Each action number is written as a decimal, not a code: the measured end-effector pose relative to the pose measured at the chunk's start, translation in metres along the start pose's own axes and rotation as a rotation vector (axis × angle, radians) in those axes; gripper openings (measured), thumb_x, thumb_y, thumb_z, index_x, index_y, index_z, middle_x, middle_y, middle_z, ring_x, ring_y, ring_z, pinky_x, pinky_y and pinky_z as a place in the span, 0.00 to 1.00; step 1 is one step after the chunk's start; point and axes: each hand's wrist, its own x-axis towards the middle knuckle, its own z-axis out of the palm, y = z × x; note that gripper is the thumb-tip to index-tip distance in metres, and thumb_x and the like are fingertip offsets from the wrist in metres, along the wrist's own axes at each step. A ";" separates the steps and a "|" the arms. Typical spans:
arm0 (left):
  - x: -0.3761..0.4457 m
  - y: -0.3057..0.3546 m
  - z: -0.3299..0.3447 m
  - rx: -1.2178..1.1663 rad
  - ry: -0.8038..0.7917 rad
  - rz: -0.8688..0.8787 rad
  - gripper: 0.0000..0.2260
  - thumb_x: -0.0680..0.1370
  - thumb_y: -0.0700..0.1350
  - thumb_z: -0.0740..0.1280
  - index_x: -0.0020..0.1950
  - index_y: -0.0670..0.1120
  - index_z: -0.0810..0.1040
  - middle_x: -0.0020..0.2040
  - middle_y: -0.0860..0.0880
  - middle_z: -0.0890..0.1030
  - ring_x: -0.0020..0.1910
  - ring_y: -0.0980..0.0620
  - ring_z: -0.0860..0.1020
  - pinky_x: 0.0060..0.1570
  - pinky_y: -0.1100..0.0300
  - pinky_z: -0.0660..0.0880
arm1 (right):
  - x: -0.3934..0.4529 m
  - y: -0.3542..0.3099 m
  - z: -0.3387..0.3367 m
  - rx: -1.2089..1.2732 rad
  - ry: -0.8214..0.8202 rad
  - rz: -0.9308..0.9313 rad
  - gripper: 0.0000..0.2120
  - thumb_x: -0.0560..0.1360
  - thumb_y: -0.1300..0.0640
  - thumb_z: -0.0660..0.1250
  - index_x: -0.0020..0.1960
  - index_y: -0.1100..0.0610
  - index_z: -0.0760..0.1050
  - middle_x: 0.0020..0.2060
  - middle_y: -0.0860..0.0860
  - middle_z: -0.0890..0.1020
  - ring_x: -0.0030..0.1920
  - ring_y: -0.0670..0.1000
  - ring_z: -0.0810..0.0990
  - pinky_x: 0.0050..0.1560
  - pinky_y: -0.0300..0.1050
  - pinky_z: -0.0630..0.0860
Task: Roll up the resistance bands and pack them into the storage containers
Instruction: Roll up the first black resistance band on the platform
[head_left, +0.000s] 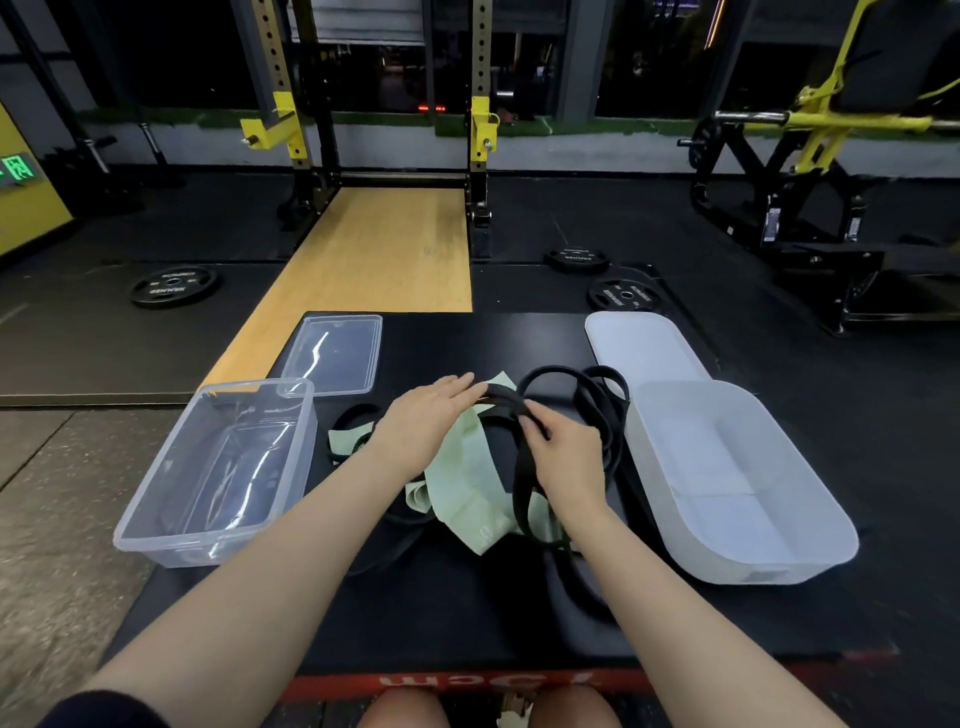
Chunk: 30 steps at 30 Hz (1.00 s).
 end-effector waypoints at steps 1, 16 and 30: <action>0.001 0.001 0.004 -0.001 -0.035 -0.040 0.36 0.75 0.27 0.58 0.77 0.54 0.53 0.77 0.52 0.55 0.75 0.51 0.59 0.67 0.57 0.63 | 0.002 0.003 -0.005 -0.021 0.017 -0.001 0.14 0.79 0.56 0.63 0.63 0.54 0.77 0.52 0.52 0.84 0.51 0.52 0.81 0.56 0.43 0.74; 0.055 0.053 0.031 -0.395 -0.360 -0.151 0.24 0.74 0.36 0.62 0.70 0.50 0.68 0.64 0.45 0.75 0.62 0.45 0.74 0.59 0.53 0.73 | 0.018 0.050 -0.060 -0.659 -0.085 0.008 0.20 0.77 0.66 0.55 0.68 0.58 0.67 0.66 0.53 0.71 0.65 0.54 0.70 0.52 0.44 0.69; 0.058 0.054 0.046 -0.287 -0.163 -0.278 0.12 0.79 0.51 0.61 0.50 0.43 0.77 0.49 0.43 0.81 0.51 0.41 0.78 0.45 0.54 0.71 | 0.021 0.062 -0.028 -0.744 -0.020 -0.320 0.28 0.74 0.54 0.55 0.73 0.60 0.63 0.71 0.57 0.69 0.71 0.57 0.67 0.68 0.56 0.67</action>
